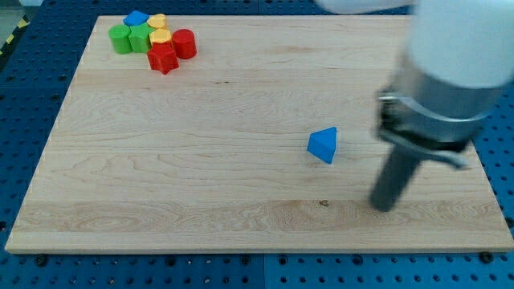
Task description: Move the blue triangle slightly to the left
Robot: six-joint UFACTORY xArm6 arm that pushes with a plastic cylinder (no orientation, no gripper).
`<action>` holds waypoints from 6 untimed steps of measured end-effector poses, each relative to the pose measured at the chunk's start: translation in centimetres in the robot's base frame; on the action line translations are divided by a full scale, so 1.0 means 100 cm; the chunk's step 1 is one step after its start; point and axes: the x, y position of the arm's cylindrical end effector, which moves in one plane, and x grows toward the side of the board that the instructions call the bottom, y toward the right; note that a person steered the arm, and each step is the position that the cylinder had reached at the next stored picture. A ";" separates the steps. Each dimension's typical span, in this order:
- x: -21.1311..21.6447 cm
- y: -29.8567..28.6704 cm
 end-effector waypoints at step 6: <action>-0.102 -0.214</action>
